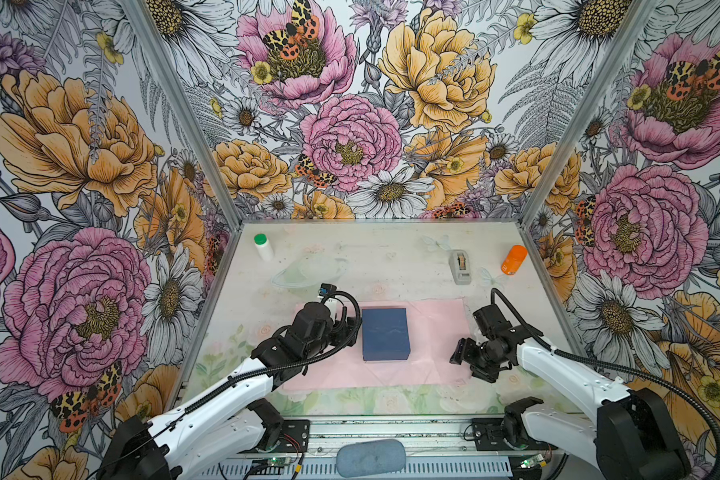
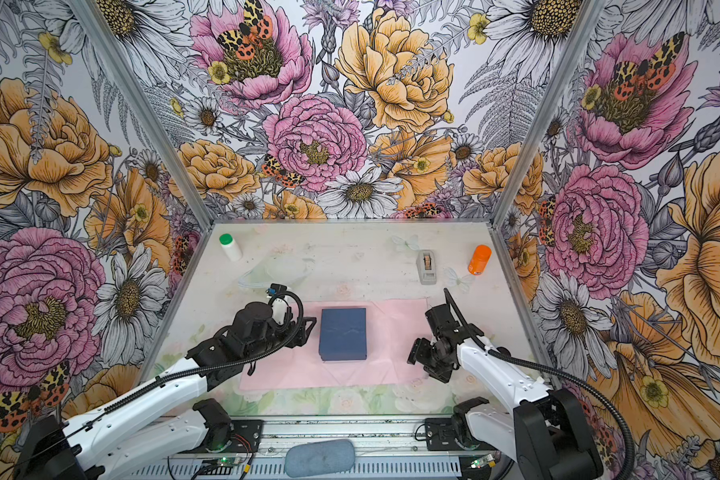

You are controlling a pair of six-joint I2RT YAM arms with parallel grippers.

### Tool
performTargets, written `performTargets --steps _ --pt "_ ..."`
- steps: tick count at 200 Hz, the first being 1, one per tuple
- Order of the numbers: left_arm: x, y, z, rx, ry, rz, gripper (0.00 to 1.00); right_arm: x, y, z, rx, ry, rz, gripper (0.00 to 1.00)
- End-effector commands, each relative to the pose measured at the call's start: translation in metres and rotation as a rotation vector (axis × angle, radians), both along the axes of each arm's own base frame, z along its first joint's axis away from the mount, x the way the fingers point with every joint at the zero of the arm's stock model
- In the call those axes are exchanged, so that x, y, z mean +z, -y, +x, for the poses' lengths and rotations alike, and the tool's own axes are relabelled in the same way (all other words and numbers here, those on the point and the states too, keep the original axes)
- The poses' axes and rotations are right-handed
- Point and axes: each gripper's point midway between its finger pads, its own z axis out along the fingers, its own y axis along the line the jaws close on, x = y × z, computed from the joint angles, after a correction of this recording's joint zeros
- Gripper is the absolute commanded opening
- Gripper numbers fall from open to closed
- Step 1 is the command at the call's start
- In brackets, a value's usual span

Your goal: Wrap the gift box in paper

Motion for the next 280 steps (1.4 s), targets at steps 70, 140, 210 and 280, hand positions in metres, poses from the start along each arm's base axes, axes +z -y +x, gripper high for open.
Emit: performTargets --steps 70,140,210,280 --pt "0.002 -0.003 0.003 0.005 0.009 -0.028 0.82 0.051 -0.017 0.085 0.128 0.402 0.176 0.73" --pt "0.001 -0.003 0.004 0.011 0.001 -0.029 0.81 0.049 -0.004 0.077 0.108 0.322 0.119 0.50" --pt "-0.037 -0.026 0.008 0.187 -0.202 -0.113 0.78 0.045 0.005 0.087 0.134 0.300 0.059 0.16" --pt "-0.041 -0.029 0.011 0.210 -0.214 -0.201 0.74 0.099 -0.016 0.100 0.197 0.480 0.083 0.01"
